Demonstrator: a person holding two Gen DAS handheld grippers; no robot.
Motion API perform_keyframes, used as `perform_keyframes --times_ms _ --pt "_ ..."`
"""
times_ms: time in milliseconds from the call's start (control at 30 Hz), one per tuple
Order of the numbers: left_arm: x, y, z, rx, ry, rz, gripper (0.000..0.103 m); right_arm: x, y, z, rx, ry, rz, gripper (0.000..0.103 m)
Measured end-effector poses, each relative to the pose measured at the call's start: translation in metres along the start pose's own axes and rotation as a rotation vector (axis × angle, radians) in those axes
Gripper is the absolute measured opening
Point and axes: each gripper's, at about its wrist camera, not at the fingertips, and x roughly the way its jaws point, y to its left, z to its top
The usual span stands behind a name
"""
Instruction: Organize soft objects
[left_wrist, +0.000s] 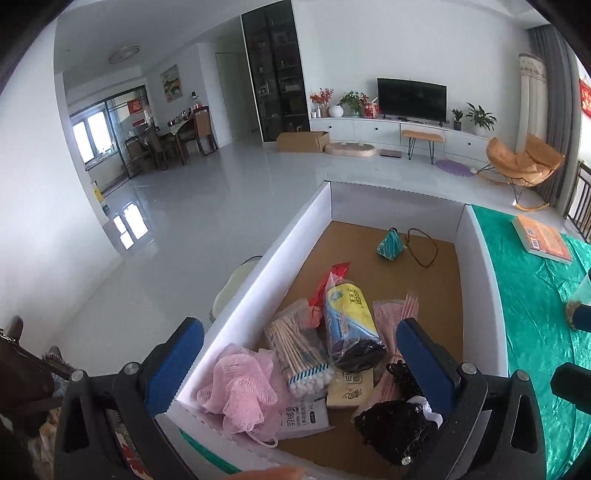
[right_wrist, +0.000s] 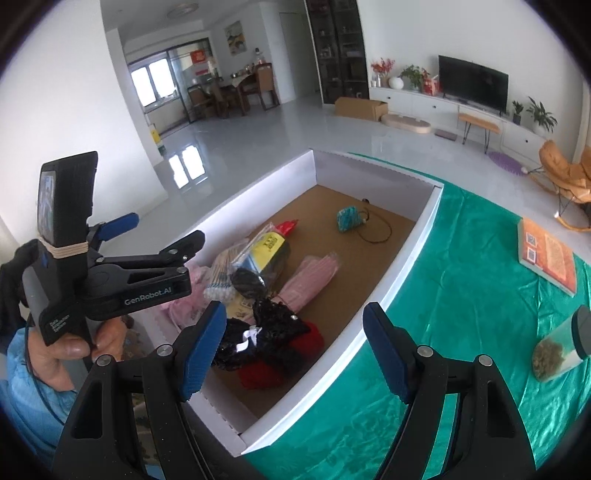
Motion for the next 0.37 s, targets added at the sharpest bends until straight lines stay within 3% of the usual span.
perform_keyframes --times_ms 367 --pt "-0.009 0.001 -0.014 -0.036 -0.010 0.033 0.103 -0.003 0.012 -0.008 -0.054 0.014 -0.027 0.079"
